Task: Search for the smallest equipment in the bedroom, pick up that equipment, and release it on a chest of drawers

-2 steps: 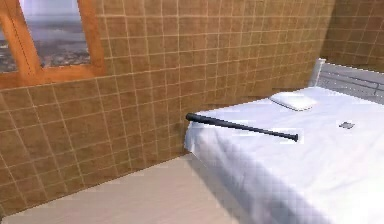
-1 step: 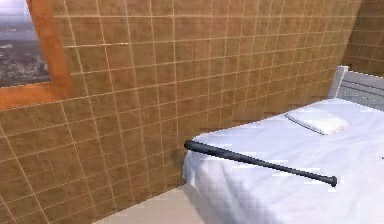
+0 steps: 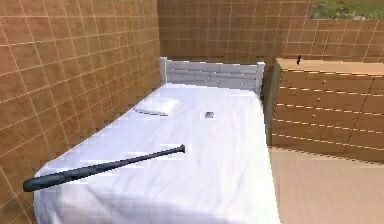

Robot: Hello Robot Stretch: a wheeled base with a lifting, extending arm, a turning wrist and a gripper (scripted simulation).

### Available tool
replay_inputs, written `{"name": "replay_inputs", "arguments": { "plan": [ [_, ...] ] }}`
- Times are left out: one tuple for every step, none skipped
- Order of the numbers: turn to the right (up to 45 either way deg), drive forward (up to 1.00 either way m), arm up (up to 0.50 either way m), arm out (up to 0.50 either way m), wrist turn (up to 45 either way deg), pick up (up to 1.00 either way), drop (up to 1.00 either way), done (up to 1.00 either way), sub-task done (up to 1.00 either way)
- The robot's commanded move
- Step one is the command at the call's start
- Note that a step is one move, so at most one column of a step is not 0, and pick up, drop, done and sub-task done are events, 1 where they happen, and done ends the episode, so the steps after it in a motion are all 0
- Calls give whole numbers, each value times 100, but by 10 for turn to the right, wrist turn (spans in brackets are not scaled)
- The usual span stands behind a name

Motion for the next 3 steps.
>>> {"name": "replay_inputs", "arguments": {
  "plan": [
    [450, 0, 0, 0, 0, 0, 0, 0, 0],
    [450, 0, 0, 0, 0, 0, 0, 0, 0],
    [150, 0, 0, 0, 0, 0, 0, 0, 0]
  ]
}}
